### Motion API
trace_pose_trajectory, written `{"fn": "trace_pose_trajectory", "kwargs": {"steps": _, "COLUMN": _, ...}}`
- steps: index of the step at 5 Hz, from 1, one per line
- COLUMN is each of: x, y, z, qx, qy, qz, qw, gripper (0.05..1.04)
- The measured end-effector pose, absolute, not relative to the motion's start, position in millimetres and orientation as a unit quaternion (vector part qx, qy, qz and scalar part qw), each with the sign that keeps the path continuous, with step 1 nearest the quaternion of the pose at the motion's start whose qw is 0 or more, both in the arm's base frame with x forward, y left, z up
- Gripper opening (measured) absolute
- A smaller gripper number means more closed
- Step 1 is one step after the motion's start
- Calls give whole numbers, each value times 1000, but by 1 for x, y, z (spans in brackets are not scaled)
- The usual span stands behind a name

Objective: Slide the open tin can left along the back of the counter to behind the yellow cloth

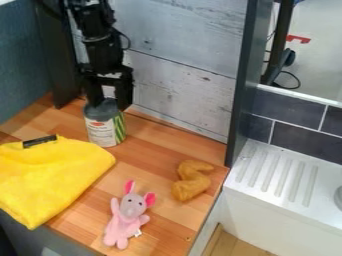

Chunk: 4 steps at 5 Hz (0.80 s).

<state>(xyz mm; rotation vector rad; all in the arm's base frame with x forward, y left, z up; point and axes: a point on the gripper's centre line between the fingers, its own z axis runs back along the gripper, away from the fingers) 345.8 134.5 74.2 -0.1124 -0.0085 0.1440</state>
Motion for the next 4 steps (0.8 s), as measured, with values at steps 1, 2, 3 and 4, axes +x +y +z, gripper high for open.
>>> {"fn": "trace_pose_trajectory", "kwargs": {"steps": 1, "x": 325, "y": 125, "z": 107, "qx": -44, "qy": -35, "qz": 59, "qw": 997, "gripper": 1000}}
{"fn": "trace_pose_trajectory", "kwargs": {"steps": 2, "x": 287, "y": 117, "z": 131, "qx": -13, "qy": -42, "qz": 51, "qw": 998, "gripper": 1000}}
{"fn": "trace_pose_trajectory", "kwargs": {"steps": 3, "x": 249, "y": 109, "z": 147, "qx": 26, "qy": -31, "qz": 45, "qw": 998, "gripper": 1000}}
{"fn": "trace_pose_trajectory", "kwargs": {"steps": 4, "x": 219, "y": 92, "z": 146, "qx": 25, "qy": -5, "qz": 30, "qw": 999, "gripper": 1000}}
